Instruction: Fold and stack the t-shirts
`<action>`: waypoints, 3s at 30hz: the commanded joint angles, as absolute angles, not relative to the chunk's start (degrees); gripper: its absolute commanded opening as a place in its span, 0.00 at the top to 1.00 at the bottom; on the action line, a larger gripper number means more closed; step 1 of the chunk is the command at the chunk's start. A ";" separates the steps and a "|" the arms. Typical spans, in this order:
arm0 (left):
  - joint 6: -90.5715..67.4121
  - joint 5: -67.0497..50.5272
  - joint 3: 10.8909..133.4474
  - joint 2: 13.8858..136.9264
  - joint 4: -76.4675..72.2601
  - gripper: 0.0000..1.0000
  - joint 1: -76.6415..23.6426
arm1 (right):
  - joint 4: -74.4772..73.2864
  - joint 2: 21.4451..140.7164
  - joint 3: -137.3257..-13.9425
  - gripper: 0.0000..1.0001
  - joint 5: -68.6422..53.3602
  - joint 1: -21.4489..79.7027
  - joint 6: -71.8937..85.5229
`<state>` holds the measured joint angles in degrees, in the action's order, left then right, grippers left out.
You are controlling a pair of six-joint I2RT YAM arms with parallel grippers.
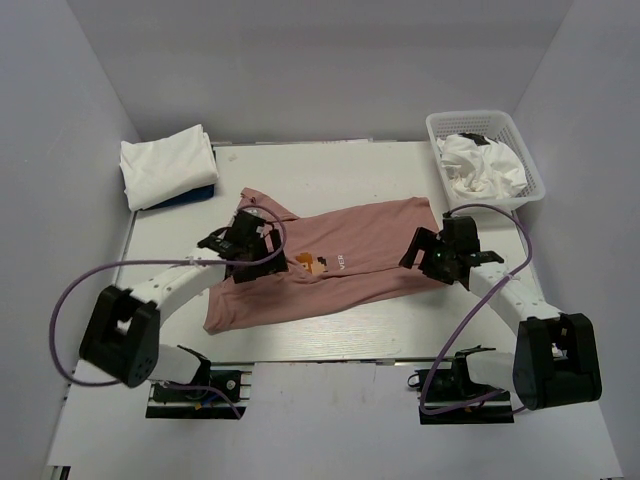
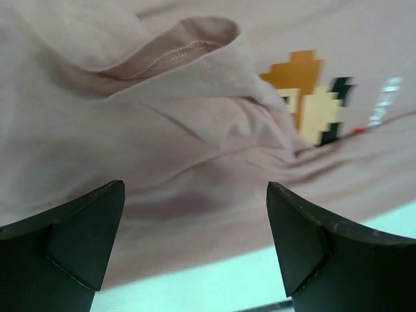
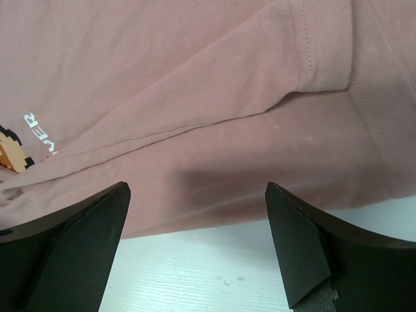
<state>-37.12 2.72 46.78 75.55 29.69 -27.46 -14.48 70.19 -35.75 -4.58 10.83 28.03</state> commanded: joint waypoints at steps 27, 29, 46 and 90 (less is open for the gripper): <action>-30.67 13.44 76.13 104.10 33.40 0.00 -29.36 | -11.34 69.35 -34.98 0.10 -3.96 11.69 26.55; -31.90 14.06 72.97 99.69 33.40 0.00 -29.36 | -10.99 69.17 -35.07 0.10 -3.61 11.86 26.37; -50.71 15.90 40.79 84.55 32.70 0.00 -28.21 | -11.07 74.27 -32.26 0.10 -0.26 14.15 28.47; -42.28 24.62 100.11 119.96 42.55 0.06 -8.79 | -5.18 74.27 -51.59 0.10 8.60 19.86 30.32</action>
<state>-45.23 27.66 96.97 120.27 44.56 -8.84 -6.59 73.89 -49.08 5.78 19.94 32.25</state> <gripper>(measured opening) 0.949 0.904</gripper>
